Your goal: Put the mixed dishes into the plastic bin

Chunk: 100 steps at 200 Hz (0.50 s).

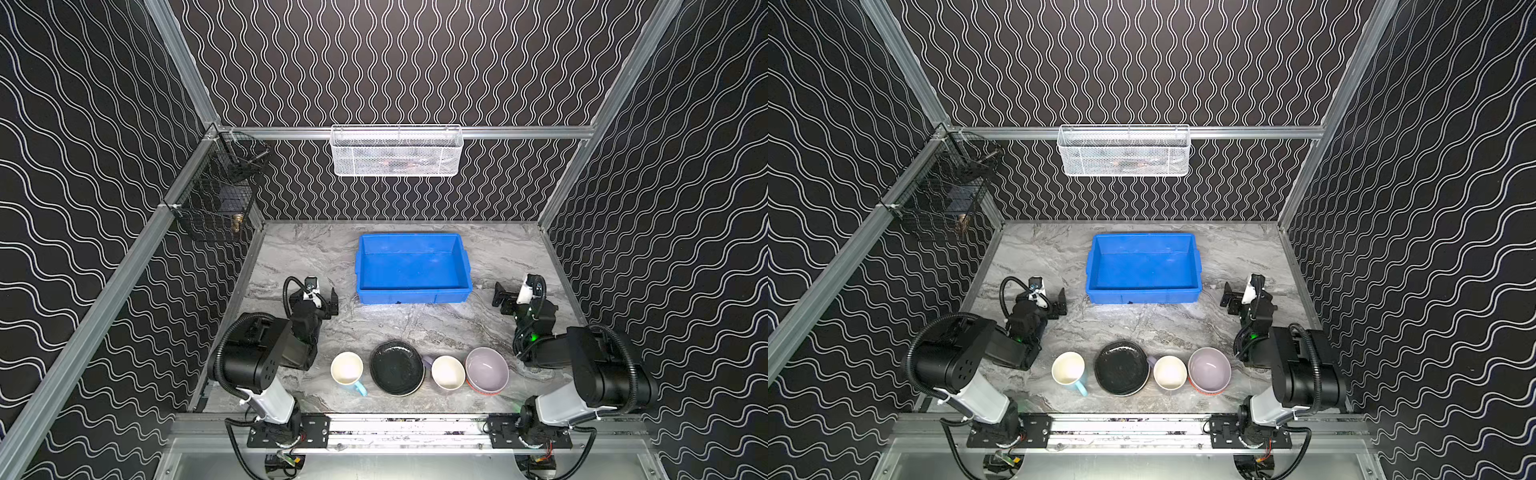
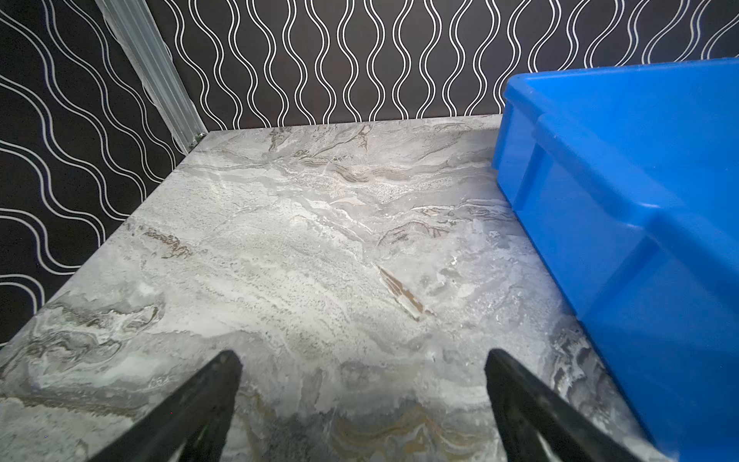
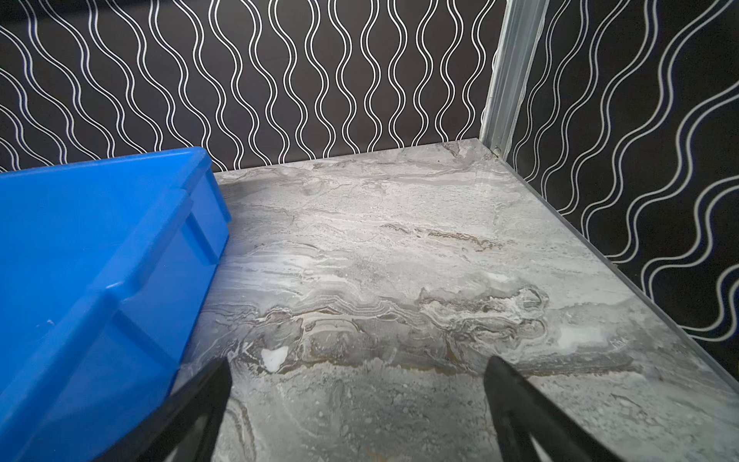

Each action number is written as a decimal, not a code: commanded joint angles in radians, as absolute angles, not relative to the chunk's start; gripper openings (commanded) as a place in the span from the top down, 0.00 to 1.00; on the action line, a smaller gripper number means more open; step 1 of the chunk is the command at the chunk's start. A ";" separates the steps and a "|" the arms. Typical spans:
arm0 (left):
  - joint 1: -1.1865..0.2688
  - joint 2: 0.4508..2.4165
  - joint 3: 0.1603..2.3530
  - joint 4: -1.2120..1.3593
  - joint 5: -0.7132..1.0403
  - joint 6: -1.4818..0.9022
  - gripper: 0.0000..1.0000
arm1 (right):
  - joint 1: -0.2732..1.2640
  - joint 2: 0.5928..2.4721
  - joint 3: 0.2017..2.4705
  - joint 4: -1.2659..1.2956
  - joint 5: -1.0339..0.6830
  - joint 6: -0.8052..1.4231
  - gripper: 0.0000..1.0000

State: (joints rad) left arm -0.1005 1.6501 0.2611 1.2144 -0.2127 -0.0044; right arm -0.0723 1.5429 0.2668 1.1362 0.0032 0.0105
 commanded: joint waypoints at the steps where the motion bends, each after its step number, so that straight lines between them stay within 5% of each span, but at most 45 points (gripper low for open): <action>1: -0.110 1.649 0.257 1.264 -0.239 0.000 0.01 | -0.070 1.537 0.271 1.159 0.009 0.001 0.01; 100: -0.102 1.649 0.267 1.240 -0.218 -0.006 0.01 | -0.070 1.508 0.295 1.059 0.015 0.003 0.00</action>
